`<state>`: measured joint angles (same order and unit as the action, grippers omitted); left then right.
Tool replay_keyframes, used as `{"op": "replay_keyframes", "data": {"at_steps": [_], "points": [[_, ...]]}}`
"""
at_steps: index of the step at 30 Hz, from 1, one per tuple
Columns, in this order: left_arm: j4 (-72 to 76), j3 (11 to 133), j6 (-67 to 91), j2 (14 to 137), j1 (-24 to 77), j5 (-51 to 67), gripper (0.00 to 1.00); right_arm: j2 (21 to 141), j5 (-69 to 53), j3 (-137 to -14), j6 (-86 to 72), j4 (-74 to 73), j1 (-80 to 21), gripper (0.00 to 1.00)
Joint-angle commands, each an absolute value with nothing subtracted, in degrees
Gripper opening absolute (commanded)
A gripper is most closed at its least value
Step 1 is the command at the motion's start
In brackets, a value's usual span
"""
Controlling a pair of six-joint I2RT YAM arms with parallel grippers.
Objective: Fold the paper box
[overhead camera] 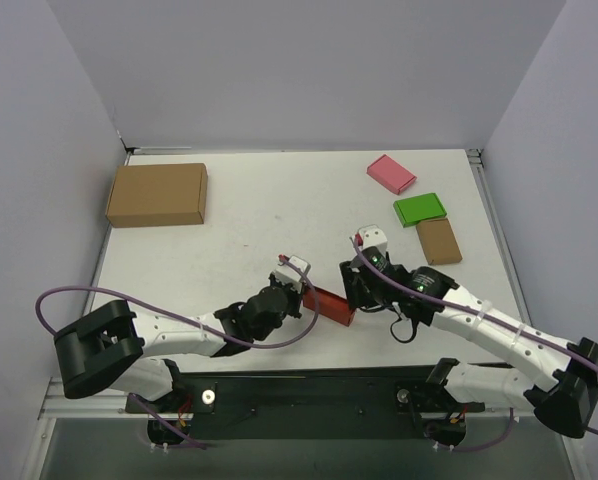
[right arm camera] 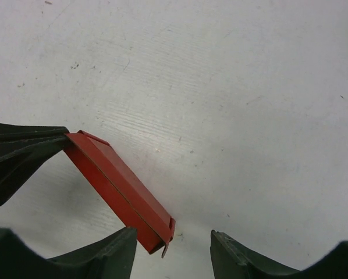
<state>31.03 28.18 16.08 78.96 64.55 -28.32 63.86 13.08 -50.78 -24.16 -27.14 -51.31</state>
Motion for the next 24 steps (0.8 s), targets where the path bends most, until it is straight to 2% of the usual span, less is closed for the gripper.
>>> {"op": "replay_keyframes", "data": {"at_steps": [1,5,18,24], "points": [[14.2,27.1,16.8,82.3,65.3,-25.9,0.0,59.7,14.3,-48.8,-32.3,-33.0,-50.9,0.49],[13.4,27.2,17.5,82.1,65.5,-26.1,0.0,58.4,13.9,-46.5,-35.9,-32.6,-50.9,0.42],[14.1,27.5,18.5,82.5,65.6,-25.6,0.0,60.2,11.2,-43.1,-39.6,-25.2,-50.4,0.41],[14.0,27.4,18.5,82.3,65.6,-25.8,0.0,61.7,10.5,-43.7,-39.6,-24.7,-50.2,0.31]]}}
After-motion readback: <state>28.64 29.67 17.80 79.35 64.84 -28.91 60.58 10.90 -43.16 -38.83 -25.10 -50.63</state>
